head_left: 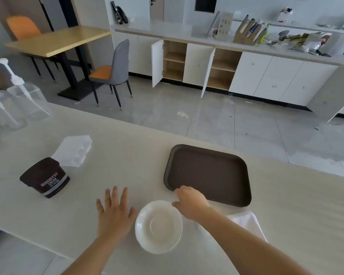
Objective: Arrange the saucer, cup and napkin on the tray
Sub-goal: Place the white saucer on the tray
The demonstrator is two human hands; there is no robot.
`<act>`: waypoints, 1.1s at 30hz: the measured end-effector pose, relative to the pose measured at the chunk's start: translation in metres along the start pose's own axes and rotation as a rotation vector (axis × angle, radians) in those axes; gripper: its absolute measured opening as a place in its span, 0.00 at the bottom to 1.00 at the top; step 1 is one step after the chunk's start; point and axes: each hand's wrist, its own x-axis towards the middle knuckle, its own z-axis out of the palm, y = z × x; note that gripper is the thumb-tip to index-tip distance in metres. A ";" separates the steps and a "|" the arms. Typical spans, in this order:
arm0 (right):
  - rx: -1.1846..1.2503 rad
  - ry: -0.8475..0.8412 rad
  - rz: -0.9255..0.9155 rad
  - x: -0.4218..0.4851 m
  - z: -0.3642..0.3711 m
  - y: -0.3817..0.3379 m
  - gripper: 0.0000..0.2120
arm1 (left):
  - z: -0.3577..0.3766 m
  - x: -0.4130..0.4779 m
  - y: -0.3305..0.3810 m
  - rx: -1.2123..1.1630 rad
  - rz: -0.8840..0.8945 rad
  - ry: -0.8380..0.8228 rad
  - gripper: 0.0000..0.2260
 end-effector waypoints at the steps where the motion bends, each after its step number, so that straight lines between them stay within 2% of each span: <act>1: 0.003 -0.033 0.006 0.002 0.002 -0.002 0.15 | 0.003 0.000 -0.002 0.003 -0.025 -0.029 0.32; 11: 0.030 -0.143 0.069 0.028 0.026 -0.009 0.13 | 0.038 0.011 0.001 -0.107 -0.150 -0.030 0.27; 25: 0.209 -0.210 0.110 0.041 0.032 -0.002 0.06 | 0.052 0.013 -0.002 -0.075 -0.180 0.044 0.27; 30: 0.203 -0.097 0.101 0.047 0.004 0.011 0.04 | 0.051 0.013 -0.001 -0.084 -0.182 0.047 0.27; 33: 0.256 -0.019 0.176 0.050 -0.017 0.029 0.03 | 0.050 0.013 -0.001 -0.087 -0.182 0.050 0.26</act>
